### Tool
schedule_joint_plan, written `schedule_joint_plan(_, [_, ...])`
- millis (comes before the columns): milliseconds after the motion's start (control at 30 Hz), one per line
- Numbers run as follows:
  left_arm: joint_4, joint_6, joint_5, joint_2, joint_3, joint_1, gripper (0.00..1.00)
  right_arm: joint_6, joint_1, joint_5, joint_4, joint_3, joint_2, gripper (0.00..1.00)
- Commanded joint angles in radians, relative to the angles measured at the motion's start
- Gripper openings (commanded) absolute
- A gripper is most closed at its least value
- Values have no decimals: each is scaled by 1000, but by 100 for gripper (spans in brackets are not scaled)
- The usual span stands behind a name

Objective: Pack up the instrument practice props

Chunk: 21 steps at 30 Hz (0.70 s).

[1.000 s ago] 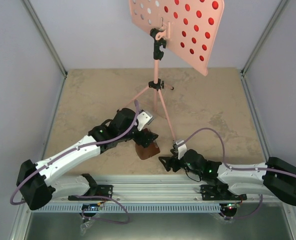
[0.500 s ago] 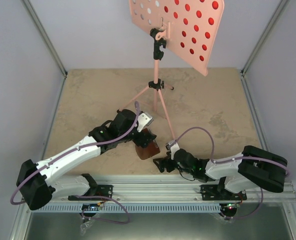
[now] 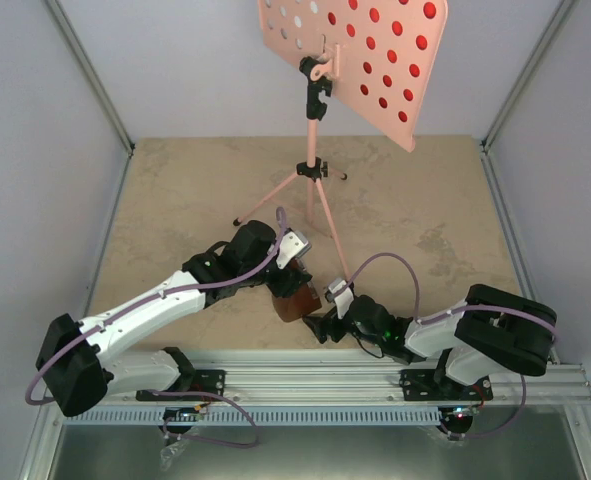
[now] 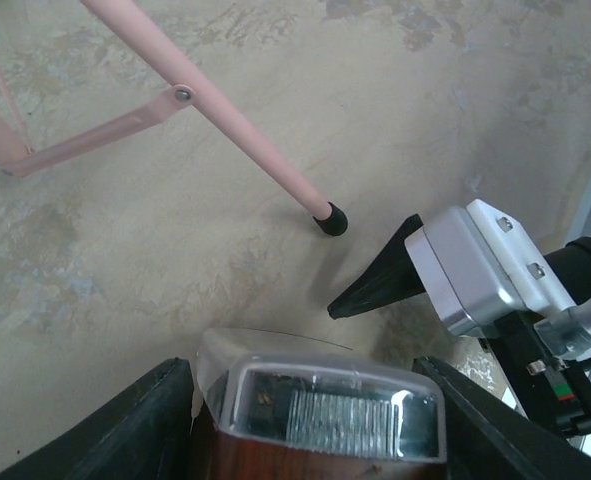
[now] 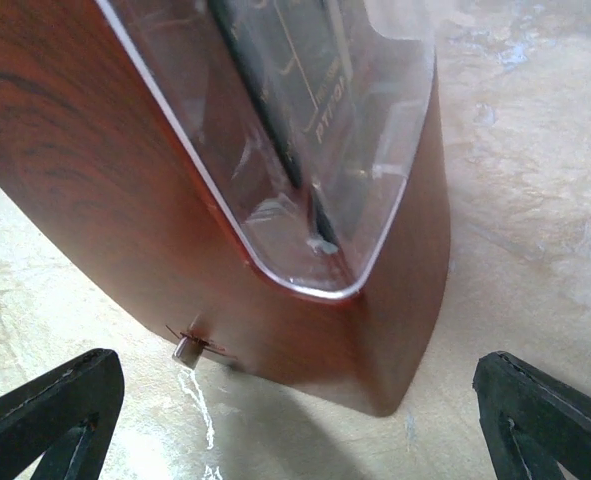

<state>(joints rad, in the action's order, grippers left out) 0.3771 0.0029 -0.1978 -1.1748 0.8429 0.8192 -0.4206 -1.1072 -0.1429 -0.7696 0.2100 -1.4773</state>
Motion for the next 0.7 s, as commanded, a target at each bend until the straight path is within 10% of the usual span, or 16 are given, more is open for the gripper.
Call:
schedule_joint_plan(0, [-12,35,-45,-14,-10,1,60,109,4,-27,-81,-5,-32,98])
schedule_joint_plan(667, [-10,42,-63,-34,-7,1,55,135,-41,-208,-82,73,-187,95])
